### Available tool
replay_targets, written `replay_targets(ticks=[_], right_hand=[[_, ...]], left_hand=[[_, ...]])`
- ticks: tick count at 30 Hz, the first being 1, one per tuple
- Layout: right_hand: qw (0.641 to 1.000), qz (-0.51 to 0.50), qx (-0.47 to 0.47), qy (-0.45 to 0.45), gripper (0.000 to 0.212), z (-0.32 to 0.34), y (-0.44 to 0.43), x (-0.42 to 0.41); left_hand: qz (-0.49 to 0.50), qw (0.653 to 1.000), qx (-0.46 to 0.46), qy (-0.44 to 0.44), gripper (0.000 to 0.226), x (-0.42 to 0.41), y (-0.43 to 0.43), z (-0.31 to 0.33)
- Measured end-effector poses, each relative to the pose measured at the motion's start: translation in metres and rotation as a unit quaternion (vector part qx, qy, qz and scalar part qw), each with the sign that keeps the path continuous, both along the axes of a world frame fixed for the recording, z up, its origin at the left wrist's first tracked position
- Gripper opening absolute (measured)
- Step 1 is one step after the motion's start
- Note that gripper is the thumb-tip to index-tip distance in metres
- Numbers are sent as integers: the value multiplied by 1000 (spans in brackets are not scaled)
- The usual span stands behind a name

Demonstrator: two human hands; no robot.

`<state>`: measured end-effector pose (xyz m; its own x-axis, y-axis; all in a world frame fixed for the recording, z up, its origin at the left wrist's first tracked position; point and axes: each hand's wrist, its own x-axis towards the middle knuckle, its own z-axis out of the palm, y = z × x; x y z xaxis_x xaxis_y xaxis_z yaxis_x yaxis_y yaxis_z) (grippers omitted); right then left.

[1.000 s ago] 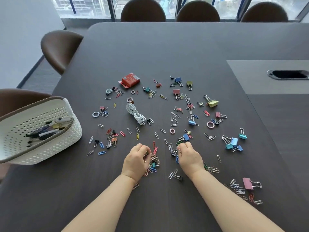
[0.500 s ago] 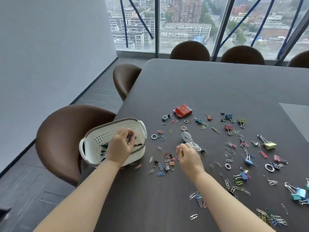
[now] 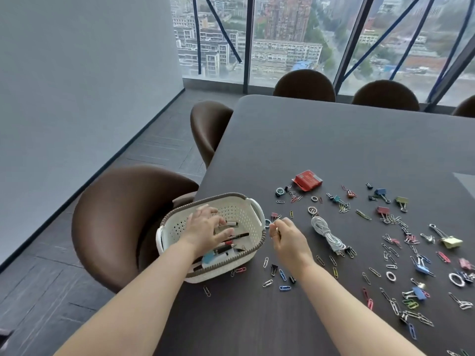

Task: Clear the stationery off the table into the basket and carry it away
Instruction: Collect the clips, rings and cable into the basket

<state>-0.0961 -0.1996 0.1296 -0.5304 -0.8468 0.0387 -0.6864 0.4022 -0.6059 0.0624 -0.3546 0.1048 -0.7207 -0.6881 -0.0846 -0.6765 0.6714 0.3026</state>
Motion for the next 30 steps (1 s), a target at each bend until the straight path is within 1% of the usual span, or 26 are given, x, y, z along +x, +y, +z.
replay_targets(ticks=[3,5,6,8,11,14,16,17,19,21,23,24,25,27,28,30], right_hand=[[1000,7,4,9,31,-1,-9,3],[1000,11,-3,14,31,-2,-14,4],[1000,13,-8,15,31,-1,-15,5],[1000,19,-16,16,30,1,-17,7],[999,33,-13,22,29,5,-23,13],[997,68,-13,36,30,9,-39,20],[994,94,-17,51,29,11,-54,27],[993,106,-13,60,29,11,-63,31],[988,130,28,78,31,8,-78,36],[978,159,92,102,43,3,-86,37],[970,174,132,110,54,-1,-90,35],[968,178,135,111,52,-2,-90,34],[969,180,127,115,45,-3,-90,33],[972,172,88,130,23,-3,-88,35],[975,164,73,135,17,-2,-85,36],[977,158,53,132,16,-3,-77,38]], left_hand=[[-4,1000,-13,-13,42,2,-4,6],[-2,1000,11,9,35,3,-5,9],[-5,1000,4,14,29,4,-5,8],[-15,999,-42,21,18,7,-5,7],[-5,997,-64,47,14,16,-4,5],[-11,986,-118,118,4,32,0,6],[-17,975,-156,159,11,44,5,4],[-19,973,-154,170,10,51,7,3],[-10,972,-151,180,20,62,14,4],[0,970,-154,186,25,73,19,5],[5,970,-155,189,25,82,23,5],[6,969,-157,189,25,86,26,4],[6,969,-160,190,24,89,30,4],[2,967,-168,192,22,94,37,2],[-1,966,-170,194,21,95,42,0],[-6,966,-167,195,19,95,51,-1]])
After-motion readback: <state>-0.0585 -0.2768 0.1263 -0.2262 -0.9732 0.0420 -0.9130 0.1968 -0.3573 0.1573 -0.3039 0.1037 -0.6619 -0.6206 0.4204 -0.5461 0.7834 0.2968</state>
